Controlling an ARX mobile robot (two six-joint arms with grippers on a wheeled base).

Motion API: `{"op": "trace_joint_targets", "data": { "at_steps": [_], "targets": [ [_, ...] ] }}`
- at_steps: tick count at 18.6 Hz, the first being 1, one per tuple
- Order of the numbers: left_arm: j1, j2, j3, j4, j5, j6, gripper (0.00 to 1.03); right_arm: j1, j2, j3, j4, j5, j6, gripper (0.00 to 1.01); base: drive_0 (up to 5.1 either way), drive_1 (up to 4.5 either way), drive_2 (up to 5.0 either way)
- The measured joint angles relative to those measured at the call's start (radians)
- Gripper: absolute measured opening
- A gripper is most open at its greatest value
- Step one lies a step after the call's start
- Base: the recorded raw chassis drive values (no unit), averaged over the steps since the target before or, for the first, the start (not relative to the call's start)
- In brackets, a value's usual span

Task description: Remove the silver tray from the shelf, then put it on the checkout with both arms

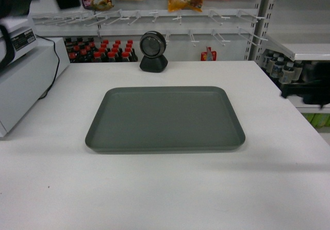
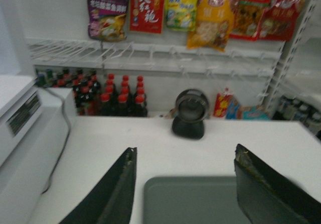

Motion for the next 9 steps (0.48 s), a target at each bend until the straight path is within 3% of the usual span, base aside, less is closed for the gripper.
{"op": "trace_joint_targets", "data": {
  "at_steps": [2,5,8,9],
  "targets": [
    [0.052,-0.03,-0.219,0.12,0.024,0.059,0.35,-0.018,-0.163,-0.136,0.018,-0.019,-0.009,0.02,0.0,0.0,0.0],
    [0.08,-0.227,-0.374,0.191,0.071,0.082,0.02,-0.035,-0.295,-0.31,0.003,-0.05,-0.016,0.02,0.0,0.0,0.0],
    [0.114,-0.322,-0.533,0.167,0.101,0.083,0.01,-0.058,-0.473,-0.422,-0.016,-0.064,-0.017,0.02,0.0,0.0,0.0],
    [0.124,-0.38,-0.565,0.164,0.111,0.083,0.01,-0.091,-0.52,-0.457,-0.042,-0.12,-0.018,0.02,0.0,0.0,0.0]
  ]
}}
